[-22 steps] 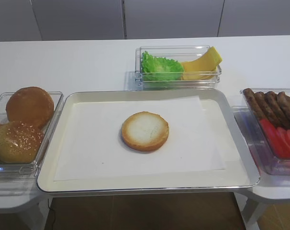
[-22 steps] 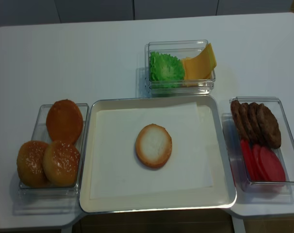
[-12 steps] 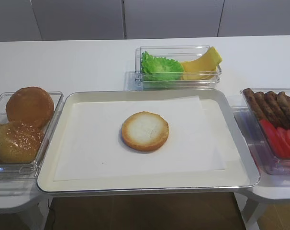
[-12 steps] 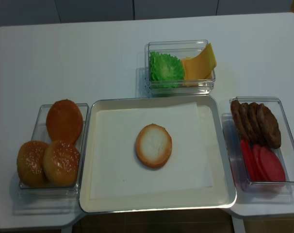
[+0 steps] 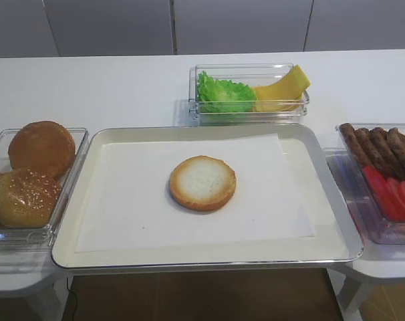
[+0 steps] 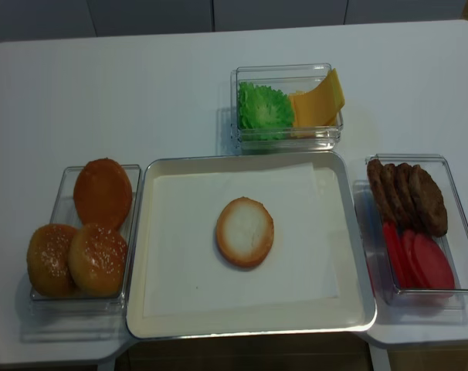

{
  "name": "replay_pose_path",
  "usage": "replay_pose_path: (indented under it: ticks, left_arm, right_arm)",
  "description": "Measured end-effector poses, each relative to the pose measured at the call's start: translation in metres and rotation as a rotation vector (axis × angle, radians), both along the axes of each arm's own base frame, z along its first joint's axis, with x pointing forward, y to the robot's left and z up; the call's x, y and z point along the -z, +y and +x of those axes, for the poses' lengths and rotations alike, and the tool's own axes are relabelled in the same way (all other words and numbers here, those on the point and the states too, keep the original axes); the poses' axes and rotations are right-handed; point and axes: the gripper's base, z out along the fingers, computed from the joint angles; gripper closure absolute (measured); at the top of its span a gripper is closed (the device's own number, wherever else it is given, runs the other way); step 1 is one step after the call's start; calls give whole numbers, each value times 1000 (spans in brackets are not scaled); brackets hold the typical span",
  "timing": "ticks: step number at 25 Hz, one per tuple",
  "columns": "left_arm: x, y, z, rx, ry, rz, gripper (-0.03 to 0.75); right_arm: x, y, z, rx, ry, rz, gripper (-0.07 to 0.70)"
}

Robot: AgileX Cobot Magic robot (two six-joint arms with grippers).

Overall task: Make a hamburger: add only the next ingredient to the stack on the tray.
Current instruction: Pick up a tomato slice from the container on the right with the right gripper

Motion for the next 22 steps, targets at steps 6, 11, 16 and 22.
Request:
replay_pose_path:
  ticks: [6,11,16,22]
  left_arm:
    - [0,0,0,0,0,0,422]
    - [0,0,0,0,0,0,422]
    - [0,0,0,0,0,0,422]
    - [0,0,0,0,0,0,422]
  right_arm:
    - [0,0,0,1,0,-1,161]
    - [0,0,0,1,0,-2,161]
    - [0,1,0,-4,-5,7,161]
    - [-7,5,2,-30,2,47,165]
